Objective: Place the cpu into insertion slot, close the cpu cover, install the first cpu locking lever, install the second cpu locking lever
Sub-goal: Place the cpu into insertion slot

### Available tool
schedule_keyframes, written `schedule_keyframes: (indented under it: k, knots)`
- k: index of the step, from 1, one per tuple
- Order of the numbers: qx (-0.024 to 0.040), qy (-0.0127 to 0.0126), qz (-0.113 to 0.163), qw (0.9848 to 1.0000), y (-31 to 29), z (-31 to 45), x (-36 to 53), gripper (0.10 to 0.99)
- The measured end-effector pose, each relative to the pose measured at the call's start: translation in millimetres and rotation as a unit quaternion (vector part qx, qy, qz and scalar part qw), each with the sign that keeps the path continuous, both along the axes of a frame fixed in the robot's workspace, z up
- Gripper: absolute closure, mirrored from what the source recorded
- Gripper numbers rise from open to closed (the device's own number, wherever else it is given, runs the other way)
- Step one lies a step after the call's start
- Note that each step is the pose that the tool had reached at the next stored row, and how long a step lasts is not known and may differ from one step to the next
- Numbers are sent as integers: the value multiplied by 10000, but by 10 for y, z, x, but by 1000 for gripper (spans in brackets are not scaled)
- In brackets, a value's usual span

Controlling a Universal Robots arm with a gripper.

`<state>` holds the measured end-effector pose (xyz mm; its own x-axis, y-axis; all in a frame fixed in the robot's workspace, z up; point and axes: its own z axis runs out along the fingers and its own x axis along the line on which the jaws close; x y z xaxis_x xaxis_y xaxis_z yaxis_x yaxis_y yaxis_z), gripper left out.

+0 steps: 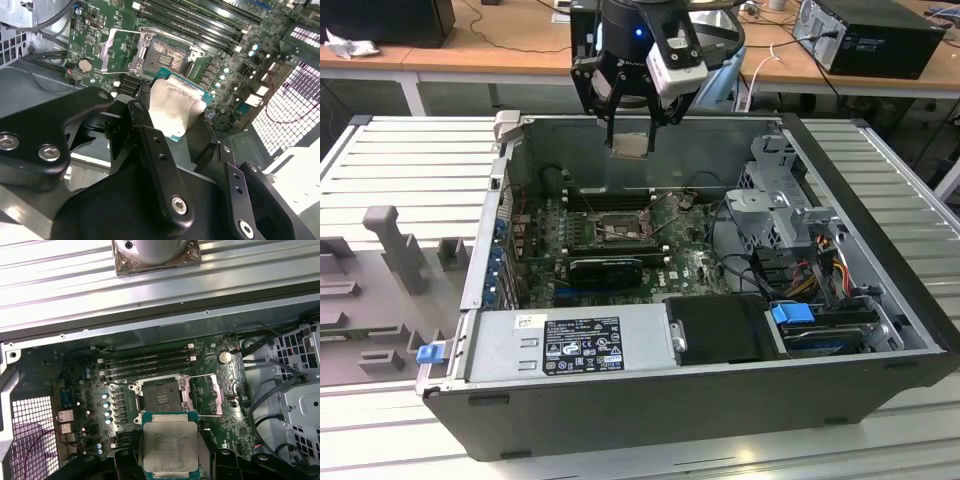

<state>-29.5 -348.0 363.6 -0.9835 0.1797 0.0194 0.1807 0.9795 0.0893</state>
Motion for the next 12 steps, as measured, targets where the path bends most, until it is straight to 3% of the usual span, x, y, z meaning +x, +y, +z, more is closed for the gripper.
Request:
schedule_keyframes:
  k: [12]
  knots:
    - [0,0,-284,9996,0,0,0,557]
